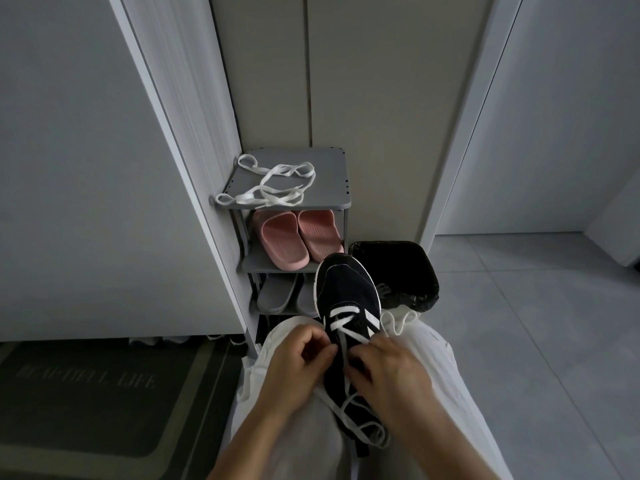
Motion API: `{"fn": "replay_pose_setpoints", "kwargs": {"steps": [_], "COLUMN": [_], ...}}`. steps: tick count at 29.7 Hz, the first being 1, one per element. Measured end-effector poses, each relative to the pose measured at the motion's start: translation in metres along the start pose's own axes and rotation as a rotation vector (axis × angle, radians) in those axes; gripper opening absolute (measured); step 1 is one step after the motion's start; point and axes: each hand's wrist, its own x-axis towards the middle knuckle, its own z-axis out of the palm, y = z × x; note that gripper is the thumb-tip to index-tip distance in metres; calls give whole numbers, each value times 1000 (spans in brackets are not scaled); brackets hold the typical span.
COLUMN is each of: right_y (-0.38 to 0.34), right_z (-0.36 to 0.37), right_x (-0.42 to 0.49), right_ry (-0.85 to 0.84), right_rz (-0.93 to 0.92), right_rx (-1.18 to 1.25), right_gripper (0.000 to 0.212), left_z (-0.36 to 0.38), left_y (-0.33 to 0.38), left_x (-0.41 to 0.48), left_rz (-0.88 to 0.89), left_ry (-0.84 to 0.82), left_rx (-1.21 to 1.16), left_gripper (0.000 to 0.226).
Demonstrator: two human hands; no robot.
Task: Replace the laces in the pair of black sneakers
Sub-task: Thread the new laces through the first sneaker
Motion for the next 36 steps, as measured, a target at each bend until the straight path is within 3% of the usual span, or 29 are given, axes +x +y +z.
{"fn": "replay_pose_setpoints", "kwargs": {"steps": [5, 8, 11, 13, 16, 20, 23, 26, 29, 31, 34, 36], "right_y": [-24, -21, -16, -17, -15, -17, -14, -8, 0, 3, 4, 4], "right_z": [22, 28, 24, 13, 2, -12, -15, -16, -14, -16, -31, -35], "right_x": [2, 5, 6, 7, 2, 3, 2, -2, 2, 7, 10, 11], "right_ry": [8, -1, -56, -91, -78, -125, -167, -200, 54, 71, -80, -60], "right_rz": [128, 156, 193, 273, 322, 409, 427, 415, 243, 230, 304, 309], "right_rx": [-282, -283, -127, -35, 152, 456, 597, 548, 174, 32, 173, 271], "right_gripper": [32, 33, 31, 14, 7, 13, 9, 7, 12, 14, 4, 3], "left_z": [3, 1, 1, 0, -2, 3, 6, 2, 3, 5, 4, 4], "left_y": [-1, -3, -3, -3, 2, 24, 38, 41, 41, 41, 43, 44], "left_x": [-1, 0, -1, -2, -3, -7, -6, -1, 0, -2, -4, -4], "left_rz": [-13, -3, -9, -3, -16, -159, -288, -408, -462, -473, -459, -438], "left_ry": [-17, -19, -36, -37, -29, -75, -77, -122, -146, -130, -129, -141], "left_rx": [30, 15, 0, -2, -29, -75, -212, -316, -331, -342, -341, -299], "left_gripper": [16, 13, 22, 15, 9, 37, 42, 25, 17, 16, 14, 16]}}
